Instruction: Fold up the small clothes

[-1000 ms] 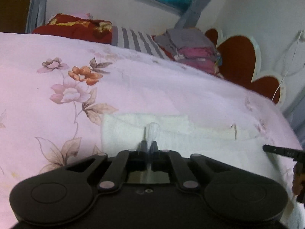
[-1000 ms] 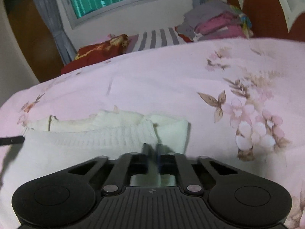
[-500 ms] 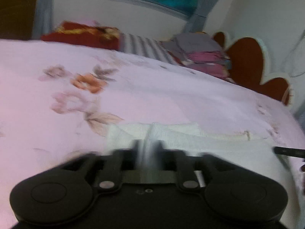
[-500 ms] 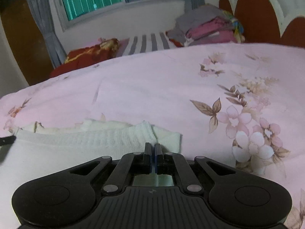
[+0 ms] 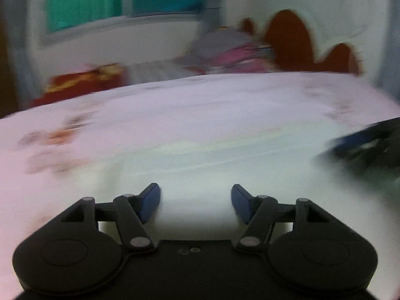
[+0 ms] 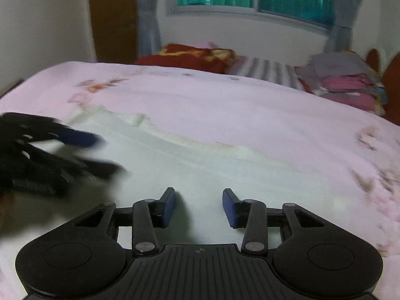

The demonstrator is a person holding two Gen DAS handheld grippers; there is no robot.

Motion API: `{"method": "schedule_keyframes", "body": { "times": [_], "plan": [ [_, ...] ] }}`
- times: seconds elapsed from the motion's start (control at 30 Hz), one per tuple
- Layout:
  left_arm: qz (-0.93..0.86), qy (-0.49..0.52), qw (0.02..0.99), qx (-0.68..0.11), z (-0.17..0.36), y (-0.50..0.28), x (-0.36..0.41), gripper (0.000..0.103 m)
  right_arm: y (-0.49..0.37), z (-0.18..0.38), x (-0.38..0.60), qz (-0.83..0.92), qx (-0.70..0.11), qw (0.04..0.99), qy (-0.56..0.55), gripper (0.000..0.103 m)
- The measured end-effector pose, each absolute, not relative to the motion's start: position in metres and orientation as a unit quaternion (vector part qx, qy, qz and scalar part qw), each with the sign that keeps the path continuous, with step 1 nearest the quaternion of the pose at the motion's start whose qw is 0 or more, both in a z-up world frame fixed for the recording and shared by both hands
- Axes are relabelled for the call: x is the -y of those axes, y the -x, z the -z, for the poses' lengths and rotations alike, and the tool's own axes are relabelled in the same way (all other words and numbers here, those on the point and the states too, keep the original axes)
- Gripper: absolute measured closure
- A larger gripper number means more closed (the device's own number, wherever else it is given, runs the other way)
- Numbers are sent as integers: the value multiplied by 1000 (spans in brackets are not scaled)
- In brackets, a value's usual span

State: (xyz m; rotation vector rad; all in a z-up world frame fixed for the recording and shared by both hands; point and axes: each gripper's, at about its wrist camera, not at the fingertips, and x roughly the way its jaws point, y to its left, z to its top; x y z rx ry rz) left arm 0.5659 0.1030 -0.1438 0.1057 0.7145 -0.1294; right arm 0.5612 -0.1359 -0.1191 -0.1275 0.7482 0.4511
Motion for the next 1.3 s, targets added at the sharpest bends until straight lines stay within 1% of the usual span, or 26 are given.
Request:
{"method": "schedule_keyframes", "body": {
  "times": [0.07, 0.1, 0.13, 0.17, 0.2, 0.23, 0.27, 0.33, 0.43, 0.5, 0.57, 0.6, 0.63, 0.67, 0.7, 0.77, 0.87, 0.97, 1.03, 1.1, 1.2, 1.3],
  "plan": [
    [57, -12, 932, -358, 140, -565, -130, 39, -568, 122, 175, -90, -373, 922, 57, 61],
    [52, -8, 931, -361, 136, -564, -132, 42, -570, 125, 198, -51, -382, 922, 35, 56],
    [49, -13, 932, -360, 131, -562, -130, 45, -571, 128, 212, -50, -393, 918, 13, 44],
    [51, -19, 935, -349, 124, -558, -124, 44, -571, 128, 218, -58, -397, 916, 7, 44],
    [63, -17, 941, -332, 117, -549, -117, 37, -568, 122, 218, -58, -391, 918, 14, 44],
    [80, -15, 943, -323, 111, -542, -105, 28, -562, 114, 215, -56, -377, 924, 19, 45],
    [98, -8, 943, -318, 109, -535, -92, 26, -553, 105, 209, -70, -360, 930, 16, 45],
    [138, -11, 933, -331, 115, -524, -68, 28, -540, 95, 190, -124, -356, 926, -4, 45],
    [155, -50, 921, -354, 132, -515, -42, 30, -511, 100, 146, -211, -359, 908, 50, 45],
    [146, -48, 924, -351, 143, -511, -57, 30, -505, 115, 133, -208, -372, 900, 89, 45],
    [131, -27, 929, -345, 145, -502, -81, 30, -508, 120, 153, -172, -379, 908, 56, 45],
    [124, -25, 929, -348, 142, -496, -86, 33, -510, 120, 164, -143, -383, 912, 47, 45],
    [113, -21, 929, -351, 136, -489, -88, 42, -508, 117, 168, -122, -384, 914, 49, 55],
    [104, -3, 931, -351, 129, -481, -91, 42, -504, 112, 169, -119, -388, 913, 41, 80],
    [106, 23, 932, -346, 123, -470, -93, 42, -496, 105, 170, -134, -388, 911, 21, 87],
    [117, 52, 932, -339, 115, -450, -88, 42, -472, 95, 158, -184, -387, 904, 9, 88],
    [133, 63, 923, -355, 122, -421, -67, 42, -435, 91, 134, -245, -386, 889, 12, 88],
    [124, 41, 916, -379, 141, -408, -50, 43, -410, 106, 111, -260, -403, 878, 17, 88],
    [118, 32, 920, -371, 142, -403, -52, 43, -408, 115, 105, -254, -411, 875, 13, 90],
    [107, 43, 923, -367, 135, -401, -58, 43, -407, 115, 102, -246, -407, 880, 9, 90],
    [96, 39, 924, -367, 133, -402, -69, 38, -405, 108, 99, -261, -400, 878, -6, 90],
    [87, 35, 925, -368, 138, -397, -77, 38, -403, 114, 94, -267, -408, 873, 7, 90]
  ]
}}
